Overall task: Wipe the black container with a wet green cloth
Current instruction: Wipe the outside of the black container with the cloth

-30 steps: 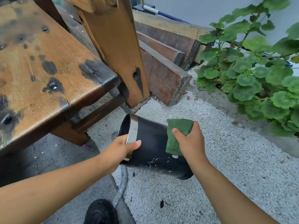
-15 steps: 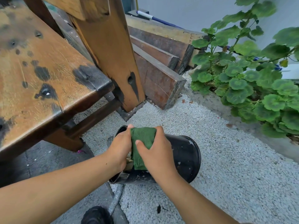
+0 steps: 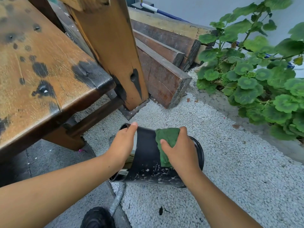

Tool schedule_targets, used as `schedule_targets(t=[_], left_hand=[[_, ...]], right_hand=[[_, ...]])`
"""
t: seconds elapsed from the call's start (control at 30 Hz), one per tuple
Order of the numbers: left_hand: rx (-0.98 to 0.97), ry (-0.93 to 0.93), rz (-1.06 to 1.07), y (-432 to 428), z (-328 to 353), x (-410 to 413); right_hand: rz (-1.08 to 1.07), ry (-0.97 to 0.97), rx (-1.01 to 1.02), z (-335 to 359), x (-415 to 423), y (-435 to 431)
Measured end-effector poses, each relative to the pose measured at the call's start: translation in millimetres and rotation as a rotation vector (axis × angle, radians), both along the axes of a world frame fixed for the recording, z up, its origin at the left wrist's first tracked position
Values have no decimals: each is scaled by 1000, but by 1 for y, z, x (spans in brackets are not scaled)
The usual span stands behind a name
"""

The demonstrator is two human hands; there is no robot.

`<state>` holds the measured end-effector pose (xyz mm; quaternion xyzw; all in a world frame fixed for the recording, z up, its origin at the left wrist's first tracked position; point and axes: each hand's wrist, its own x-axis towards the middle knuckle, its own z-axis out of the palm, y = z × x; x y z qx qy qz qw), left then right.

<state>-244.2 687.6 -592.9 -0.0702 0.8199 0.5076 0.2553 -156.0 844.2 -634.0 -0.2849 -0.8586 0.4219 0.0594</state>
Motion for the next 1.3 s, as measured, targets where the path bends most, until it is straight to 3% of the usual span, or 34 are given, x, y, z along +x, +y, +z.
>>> schedule_targets(t=[0.23,0.3,0.4,0.5,0.6,0.8,0.93,1.03,1.3], left_hand=[[126,-76,61,2,2,-13],[201,-73,-21,-9,5,-14],[287,-239,-141,-14,11,-17],[204,-165,-434,-34,4,-3],[133,-88,-538,-40,-4,9],[91,-29,-503,-29,-3,12],[150,-38,-407,-26,-1,8],[144,-28,-296,-18,7,4],[184,32,-109,-3,1,11]], right_hand=[[-139,-66,-13,-31,9,40],[-170,-76,-13,-37,10,49],[-208,-68,-6,-43,12,57],[-246,-51,-21,-47,13,63],[-253,-51,-32,-49,11,66],[-293,-29,-81,-41,10,64],[-318,107,-169,-18,10,49],[-261,200,-226,7,7,28],[-74,231,-300,34,1,-37]])
